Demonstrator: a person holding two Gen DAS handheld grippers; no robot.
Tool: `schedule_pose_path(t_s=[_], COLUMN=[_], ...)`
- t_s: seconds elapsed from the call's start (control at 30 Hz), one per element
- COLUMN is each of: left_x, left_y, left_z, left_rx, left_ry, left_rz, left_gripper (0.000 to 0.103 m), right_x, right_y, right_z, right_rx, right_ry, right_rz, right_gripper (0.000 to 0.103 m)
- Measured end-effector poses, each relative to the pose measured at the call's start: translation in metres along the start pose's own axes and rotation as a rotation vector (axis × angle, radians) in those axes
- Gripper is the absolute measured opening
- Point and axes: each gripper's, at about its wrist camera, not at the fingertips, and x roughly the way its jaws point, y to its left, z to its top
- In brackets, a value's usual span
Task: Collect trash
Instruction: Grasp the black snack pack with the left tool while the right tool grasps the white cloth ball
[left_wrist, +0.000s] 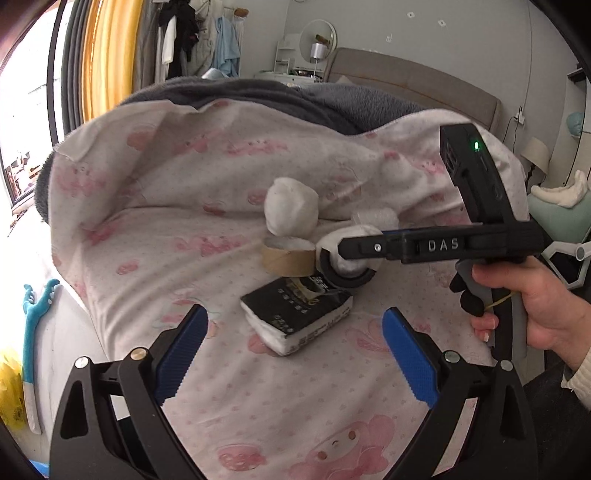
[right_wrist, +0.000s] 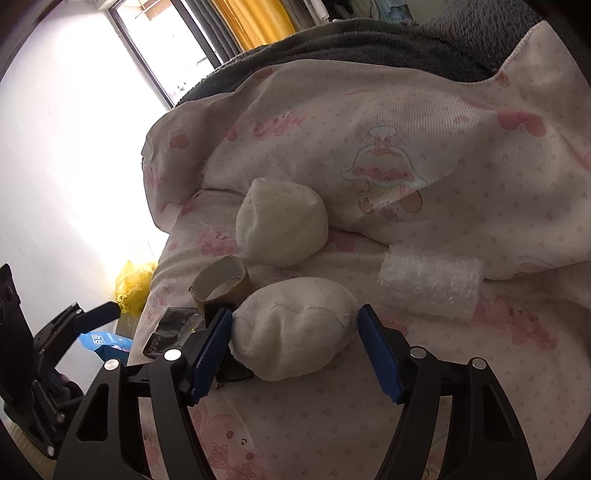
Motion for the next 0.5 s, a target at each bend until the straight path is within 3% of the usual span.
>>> schedule_pose_path(t_s=[0.13,0.5], left_x=[0.012,0.036], left_y=[-0.006,-0.013], left_z=[-0.001,-0.003], left_rx=[0.011,0.004], left_ry=[0.028,0.073], left_rz=[0.009,0.059], left_gripper=[0.097,0.097], right_x=[-0.002,-0.019], right_y=[0.001,-0.003], right_z=[0.0,0.0], right_rx=[-0.007,-0.023], right_ry=[-0.007,-0.046], right_rz=[0.014,0.012], right_gripper=[0.054,0.05])
